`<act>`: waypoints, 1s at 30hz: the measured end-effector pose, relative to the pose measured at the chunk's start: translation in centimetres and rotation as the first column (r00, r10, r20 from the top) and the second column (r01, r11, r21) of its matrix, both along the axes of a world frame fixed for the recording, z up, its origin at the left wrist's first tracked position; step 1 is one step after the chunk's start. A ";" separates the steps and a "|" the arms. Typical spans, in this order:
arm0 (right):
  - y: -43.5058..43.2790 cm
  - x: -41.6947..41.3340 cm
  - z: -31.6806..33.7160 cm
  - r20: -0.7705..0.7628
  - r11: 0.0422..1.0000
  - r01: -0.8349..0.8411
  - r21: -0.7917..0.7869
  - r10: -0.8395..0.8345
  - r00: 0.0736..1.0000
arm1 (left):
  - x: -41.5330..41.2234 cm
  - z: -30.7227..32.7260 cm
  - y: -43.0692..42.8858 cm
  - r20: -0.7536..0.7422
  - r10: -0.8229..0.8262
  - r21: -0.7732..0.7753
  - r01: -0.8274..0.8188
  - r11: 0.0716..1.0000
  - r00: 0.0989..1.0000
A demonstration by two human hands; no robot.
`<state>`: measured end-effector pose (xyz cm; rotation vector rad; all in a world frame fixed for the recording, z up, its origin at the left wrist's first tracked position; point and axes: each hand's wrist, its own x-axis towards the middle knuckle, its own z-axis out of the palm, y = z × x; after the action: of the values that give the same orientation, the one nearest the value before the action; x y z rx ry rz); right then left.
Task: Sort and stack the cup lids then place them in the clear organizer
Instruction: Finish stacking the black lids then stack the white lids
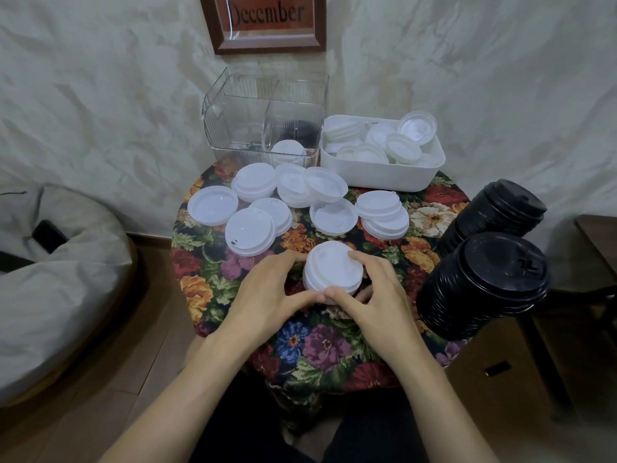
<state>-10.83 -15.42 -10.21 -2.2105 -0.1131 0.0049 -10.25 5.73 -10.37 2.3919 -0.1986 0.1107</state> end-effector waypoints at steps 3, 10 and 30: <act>0.1 0.2 0.0 0.001 0.999 0.007 -0.043 -0.007 1.000 | -0.1 0.0 0.0 -0.014 0.008 -0.005 -0.009 1.000 1.000; -0.3 -0.4 0.2 0.008 0.995 -0.094 -0.026 0.094 0.996 | -0.1 0.0 0.0 -0.010 0.012 -0.001 -0.012 1.000 1.000; -0.4 0.0 -1.1 0.069 0.998 -0.028 0.064 0.024 0.997 | -0.1 -0.5 0.8 0.006 -0.004 -0.056 0.004 0.998 1.000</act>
<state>-10.86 -15.81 -11.29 -2.1451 -0.1778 -0.0590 -10.39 6.52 -10.88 2.3354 -0.2010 0.1202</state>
